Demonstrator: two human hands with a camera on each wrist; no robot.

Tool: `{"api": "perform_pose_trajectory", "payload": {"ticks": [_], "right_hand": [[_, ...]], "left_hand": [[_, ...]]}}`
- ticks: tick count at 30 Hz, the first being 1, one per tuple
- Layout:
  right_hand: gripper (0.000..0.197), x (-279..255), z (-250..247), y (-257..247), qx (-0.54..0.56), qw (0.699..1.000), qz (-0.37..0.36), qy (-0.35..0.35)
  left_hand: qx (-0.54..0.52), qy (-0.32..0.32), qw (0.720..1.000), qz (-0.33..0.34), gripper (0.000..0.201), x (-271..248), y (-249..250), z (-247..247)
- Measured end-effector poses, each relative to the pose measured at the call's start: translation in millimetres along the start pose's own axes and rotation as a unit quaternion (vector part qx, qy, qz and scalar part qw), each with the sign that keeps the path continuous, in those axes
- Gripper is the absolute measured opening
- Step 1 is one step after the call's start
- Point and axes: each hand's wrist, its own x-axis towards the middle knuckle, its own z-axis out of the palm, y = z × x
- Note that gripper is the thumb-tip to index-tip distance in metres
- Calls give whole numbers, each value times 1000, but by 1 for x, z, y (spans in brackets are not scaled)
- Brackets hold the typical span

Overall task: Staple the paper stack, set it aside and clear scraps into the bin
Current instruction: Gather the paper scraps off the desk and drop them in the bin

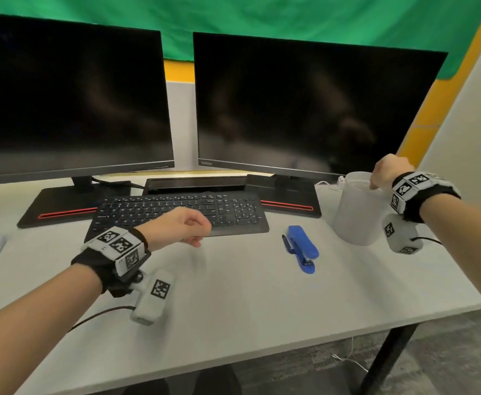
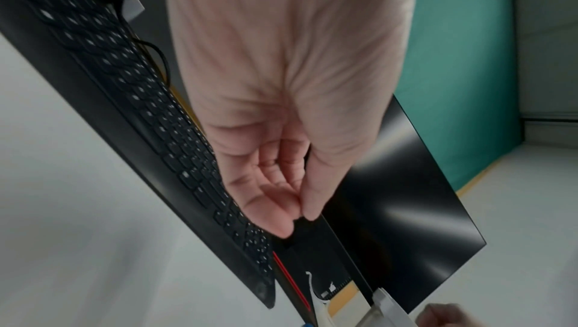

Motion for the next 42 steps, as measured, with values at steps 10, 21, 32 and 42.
{"api": "perform_pose_trajectory", "payload": {"ticks": [10, 21, 32, 42], "right_hand": [[17, 1, 6, 18, 85, 995, -60, -6], [35, -115, 6, 62, 234, 959, -63, 148], [31, -173, 54, 75, 292, 952, -80, 34], [23, -188, 60, 35, 264, 953, -145, -28]], "left_hand": [[17, -25, 998, 47, 3, 49, 53, 47], [39, -39, 987, 148, 9, 168, 177, 167], [180, 33, 968, 173, 17, 208, 219, 210], [229, 87, 934, 260, 18, 156, 197, 156]]}}
